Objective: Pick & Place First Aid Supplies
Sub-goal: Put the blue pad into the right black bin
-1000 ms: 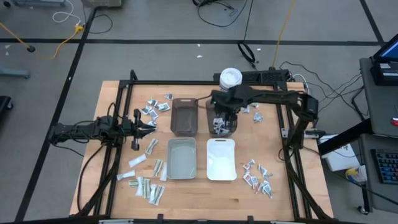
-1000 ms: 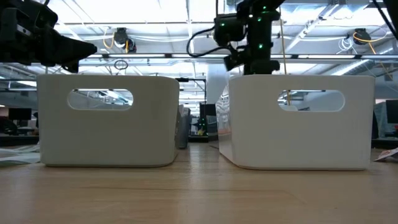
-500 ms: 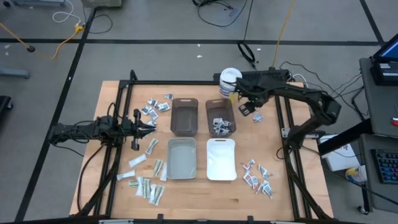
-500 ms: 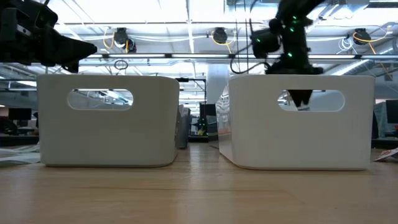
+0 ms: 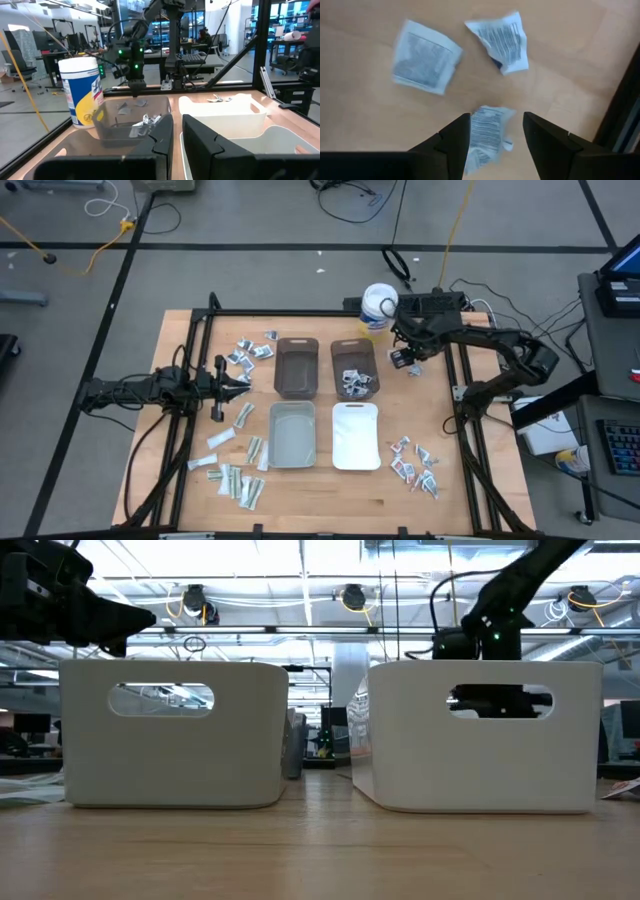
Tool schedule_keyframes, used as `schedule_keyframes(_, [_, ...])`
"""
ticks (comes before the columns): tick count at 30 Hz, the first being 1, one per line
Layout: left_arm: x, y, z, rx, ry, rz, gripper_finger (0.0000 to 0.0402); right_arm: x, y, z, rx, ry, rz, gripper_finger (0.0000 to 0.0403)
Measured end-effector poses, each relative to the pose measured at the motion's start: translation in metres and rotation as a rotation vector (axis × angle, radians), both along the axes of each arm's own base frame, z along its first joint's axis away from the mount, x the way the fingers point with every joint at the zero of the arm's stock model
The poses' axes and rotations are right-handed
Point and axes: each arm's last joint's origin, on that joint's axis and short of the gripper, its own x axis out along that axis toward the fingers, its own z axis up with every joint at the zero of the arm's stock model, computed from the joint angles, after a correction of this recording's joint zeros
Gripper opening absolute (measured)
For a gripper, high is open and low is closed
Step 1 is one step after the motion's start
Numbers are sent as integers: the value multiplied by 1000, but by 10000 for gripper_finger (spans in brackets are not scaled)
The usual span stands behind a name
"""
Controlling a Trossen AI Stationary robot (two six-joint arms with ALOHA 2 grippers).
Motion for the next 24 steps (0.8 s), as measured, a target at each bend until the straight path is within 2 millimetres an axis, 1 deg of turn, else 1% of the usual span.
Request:
schedule_keyframes(6, [0,0,0,0,0,0,47,-7,6,-19,10,6,5,165])
schedule_keyframes(12, [0,0,0,0,0,0,47,-8,9,-28,25,-54,12,144])
schedule_keyframes(15, [0,0,0,0,0,0,47,-8,9,-30,25,-53,29,115])
schedule_keyframes(17, [0,0,0,0,0,0,47,-8,10,-30,27,-52,39,84])
schedule_keyframes(20, [0,0,0,0,0,0,47,-7,11,-30,26,-47,55,25])
schedule_keyframes(21, [0,0,0,0,0,0,47,-7,12,-29,25,-47,65,14])
schedule_keyframes(24, [0,0,0,0,0,0,47,-7,14,-29,26,-45,74,9])
